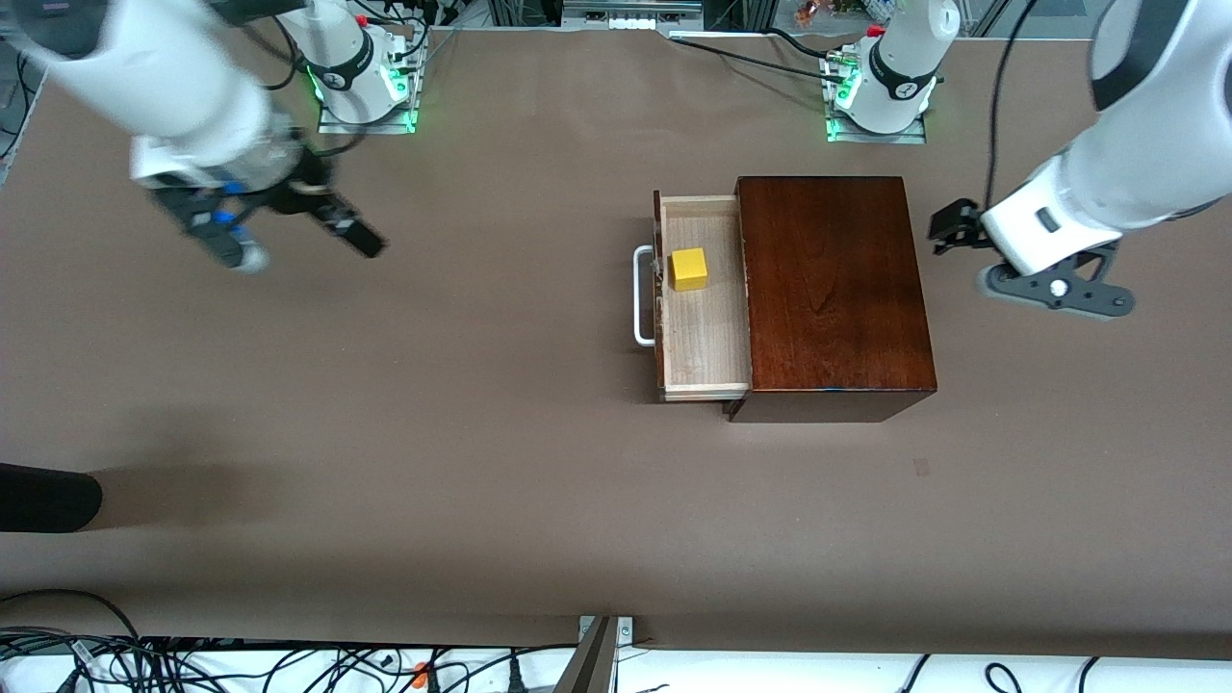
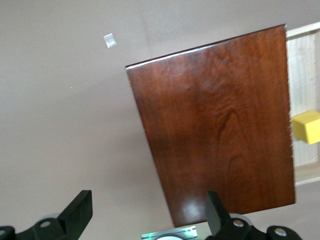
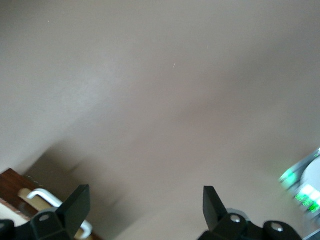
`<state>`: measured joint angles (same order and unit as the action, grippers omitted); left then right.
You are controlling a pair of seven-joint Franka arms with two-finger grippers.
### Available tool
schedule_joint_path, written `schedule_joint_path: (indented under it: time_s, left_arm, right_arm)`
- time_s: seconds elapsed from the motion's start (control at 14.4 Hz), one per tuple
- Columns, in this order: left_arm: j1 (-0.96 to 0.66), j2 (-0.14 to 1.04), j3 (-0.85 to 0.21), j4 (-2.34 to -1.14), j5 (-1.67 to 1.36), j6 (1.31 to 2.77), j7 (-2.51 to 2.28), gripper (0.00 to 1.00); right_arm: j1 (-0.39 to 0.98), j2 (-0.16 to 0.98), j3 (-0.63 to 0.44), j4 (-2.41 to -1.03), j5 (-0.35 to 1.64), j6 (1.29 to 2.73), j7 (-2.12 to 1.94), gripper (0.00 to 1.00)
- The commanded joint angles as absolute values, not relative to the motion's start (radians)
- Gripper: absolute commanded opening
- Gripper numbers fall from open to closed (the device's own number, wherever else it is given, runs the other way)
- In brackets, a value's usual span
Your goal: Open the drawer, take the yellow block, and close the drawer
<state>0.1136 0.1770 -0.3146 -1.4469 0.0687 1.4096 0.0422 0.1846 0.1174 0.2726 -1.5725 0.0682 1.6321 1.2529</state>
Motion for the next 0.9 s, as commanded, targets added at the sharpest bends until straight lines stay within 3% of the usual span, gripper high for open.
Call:
schedule_joint_path:
  time_s: [0.0, 0.14, 0.28, 0.35, 0.42, 0.56, 0.83]
  left_arm:
    - [0.166, 0.146, -0.31, -1.497, 0.049, 1.445, 0.118, 1.0]
    - [0.155, 0.137, -0.269, -1.5, 0.049, 1.447, 0.114, 1.0]
    - [-0.008, 0.124, -0.087, -1.503, 0.051, 1.463, 0.1, 1.0]
    - [-0.041, 0.118, -0.046, -1.506, 0.055, 1.482, 0.098, 1.0]
    - [-0.041, 0.088, -0.037, -1.544, 0.055, 1.511, 0.098, 1.0]
    - [-0.041, -0.07, -0.034, -1.748, 0.057, 1.691, 0.098, 1.0]
    - [-0.08, -0.077, 0.03, -1.747, 0.031, 1.671, 0.094, 1.0]
  right_arm:
    - [0.303, 0.188, 0.268, -1.557, 0.072, 1.716, 1.586, 1.0]
    - [0.388, 0.25, 0.268, -1.525, 0.075, 1.829, 1.846, 1.0]
    - [0.478, 0.325, 0.268, -1.47, 0.071, 1.903, 2.091, 1.0]
    - [0.517, 0.365, 0.268, -1.43, 0.066, 1.917, 2.183, 1.0]
    - [0.547, 0.412, 0.267, -1.389, 0.061, 1.925, 2.254, 1.0]
    - [0.607, 0.495, 0.264, -1.3, 0.054, 1.94, 2.377, 1.0]
    - [0.69, 0.606, 0.264, -1.246, -0.018, 2.06, 2.534, 1.0]
